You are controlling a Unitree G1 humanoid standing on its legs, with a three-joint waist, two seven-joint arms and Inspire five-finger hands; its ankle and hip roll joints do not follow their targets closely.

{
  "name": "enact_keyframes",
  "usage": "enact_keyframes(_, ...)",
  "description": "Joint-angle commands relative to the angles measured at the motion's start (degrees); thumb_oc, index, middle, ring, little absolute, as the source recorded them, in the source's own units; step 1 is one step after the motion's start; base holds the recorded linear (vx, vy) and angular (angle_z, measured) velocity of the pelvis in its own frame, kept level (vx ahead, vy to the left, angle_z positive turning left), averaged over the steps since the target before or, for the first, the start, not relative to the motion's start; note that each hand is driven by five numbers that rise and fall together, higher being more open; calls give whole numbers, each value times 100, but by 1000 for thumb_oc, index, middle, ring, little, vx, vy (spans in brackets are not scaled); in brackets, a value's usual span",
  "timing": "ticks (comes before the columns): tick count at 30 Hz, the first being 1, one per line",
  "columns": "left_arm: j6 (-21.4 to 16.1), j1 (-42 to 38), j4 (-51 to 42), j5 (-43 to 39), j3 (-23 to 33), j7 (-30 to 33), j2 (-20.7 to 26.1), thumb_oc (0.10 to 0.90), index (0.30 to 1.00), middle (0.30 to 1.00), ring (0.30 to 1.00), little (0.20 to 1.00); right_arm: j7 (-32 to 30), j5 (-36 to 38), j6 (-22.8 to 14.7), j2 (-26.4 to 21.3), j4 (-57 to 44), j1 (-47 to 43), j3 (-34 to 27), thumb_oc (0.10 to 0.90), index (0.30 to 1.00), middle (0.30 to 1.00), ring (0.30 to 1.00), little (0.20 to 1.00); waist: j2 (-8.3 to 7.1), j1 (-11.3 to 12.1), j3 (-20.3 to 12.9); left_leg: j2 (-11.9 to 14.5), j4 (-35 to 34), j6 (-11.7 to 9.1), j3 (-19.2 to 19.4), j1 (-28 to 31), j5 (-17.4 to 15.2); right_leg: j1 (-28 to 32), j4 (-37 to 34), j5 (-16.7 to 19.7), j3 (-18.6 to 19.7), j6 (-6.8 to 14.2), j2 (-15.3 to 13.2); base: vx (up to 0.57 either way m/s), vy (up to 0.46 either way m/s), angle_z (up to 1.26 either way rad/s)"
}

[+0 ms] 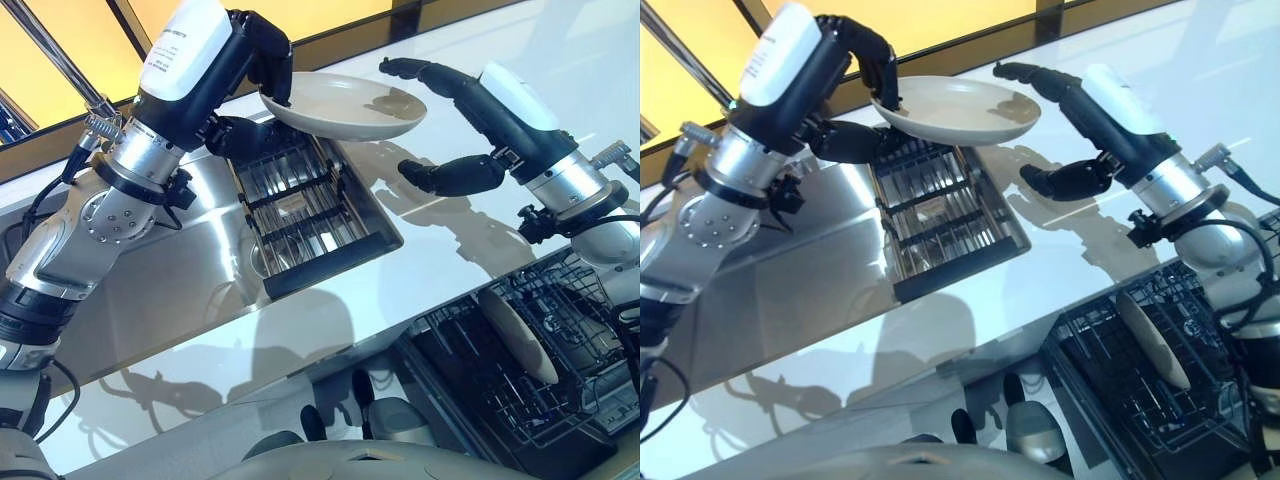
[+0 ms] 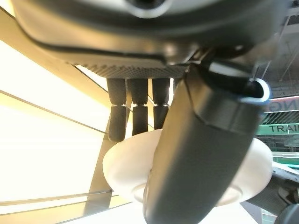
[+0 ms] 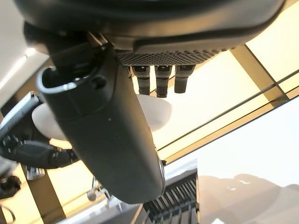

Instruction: Pick up plates and place into dishwasher.

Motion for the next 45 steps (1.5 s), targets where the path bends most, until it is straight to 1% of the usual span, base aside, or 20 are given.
enact_keyframes(1,-171,-769,82,-607,-12,336,-86,100,300,300,300,200,-377,-46,-196,-49,70,-682,-19,800,900,900,900,900,-267,88,-881,8,52,-162,-231,-113,-202,197,167,-529,-198,691,-74,0,0,0)
enact_keyframes(9,-209,-839,31,-735,-112,234,-210,100,300,300,300,200,-407,-353,-183,-65,65,-911,208,800,900,900,900,900,-288,107,-874,12,63,-144,-232,-98,-216,223,169,-540,-215,691,-80,0,0,0)
enact_keyframes(11,-171,-898,18,-800,-170,161,-249,100,300,300,300,200,-566,-665,-228,-81,51,-979,267,800,900,900,900,900,-291,105,-877,14,54,-140,-226,-86,-219,227,162,-535,-218,698,-80,0,0,0)
enact_keyframes(14,-159,-918,27,-873,-208,121,-303,100,300,300,300,200,-635,-899,-272,-73,54,-1046,310,800,900,900,900,900,-292,104,-873,14,55,-136,-225,-84,-218,228,165,-536,-210,700,-76,0,0,0)
enact_keyframes(15,-181,-911,41,-936,-222,110,-327,100,300,300,300,200,-656,-1085,-288,-76,37,-1076,344,698,813,813,813,798,-294,107,-871,14,61,-131,-222,-82,-225,231,169,-543,-205,701,-75,0,0,0)
enact_keyframes(16,-197,-895,45,-947,-215,111,-335,100,300,300,300,200,-672,-1189,-328,-78,41,-1089,368,122,319,319,319,222,-293,110,-867,16,66,-132,-222,-79,-226,233,174,-544,-206,703,-76,0,0,0)
enact_keyframes(17,-198,-897,46,-954,-216,112,-338,100,300,300,300,200,-667,-1244,-331,-90,34,-1102,381,122,319,319,319,222,-295,112,-865,15,67,-131,-222,-81,-226,233,174,-544,-207,704,-78,0,0,0)
enact_keyframes(18,-206,-895,51,-963,-213,109,-338,100,300,300,300,200,-665,-1298,-333,-105,33,-1112,391,100,300,300,300,200,-295,113,-863,16,68,-130,-222,-80,-227,236,172,-544,-209,704,-80,0,0,0)
enact_keyframes(24,-144,-933,29,-905,-213,84,-347,100,300,300,300,200,-695,-1303,-255,-181,77,-1204,453,100,300,300,300,200,-317,133,-852,19,82,-122,-231,-79,-239,241,194,-561,-214,709,-82,0,0,0)
enact_keyframes(33,-158,-807,33,-919,-94,82,-285,100,300,300,300,200,-810,-1299,-277,-196,40,-1092,300,100,300,300,300,200,-323,134,-830,12,78,-104,-229,-62,-254,238,211,-566,-211,715,-85,0,0,0)
enact_keyframes(42,-17,-742,52,-869,-17,96,-244,100,300,300,300,200,-1047,-1415,-311,-277,113,-957,125,100,300,300,300,200,-341,127,-815,11,78,-99,-214,-51,-265,240,220,-566,-215,728,-88,0,0,0)
enact_keyframes(43,16,-726,57,-872,1,94,-229,158,349,349,349,258,-1073,-1434,-311,-288,118,-931,94,100,300,300,300,200,-340,123,-814,10,75,-100,-212,-51,-265,240,218,-565,-215,730,-88,0,0,0)
enact_keyframes(44,116,-667,77,-888,60,49,-188,800,900,900,900,900,-1133,-1495,-291,-341,107,-834,-20,100,300,300,300,200,-342,114,-821,10,59,-99,-208,-46,-263,240,207,-561,-213,735,-84,0,0,0)
enact_keyframes(45,126,-653,80,-882,70,52,-181,800,900,900,900,900,-1149,-1512,-288,-351,107,-811,-46,100,300,300,300,200,-343,113,-823,11,56,-99,-208,-46,-261,240,205,-560,-212,736,-83,0,0,0)
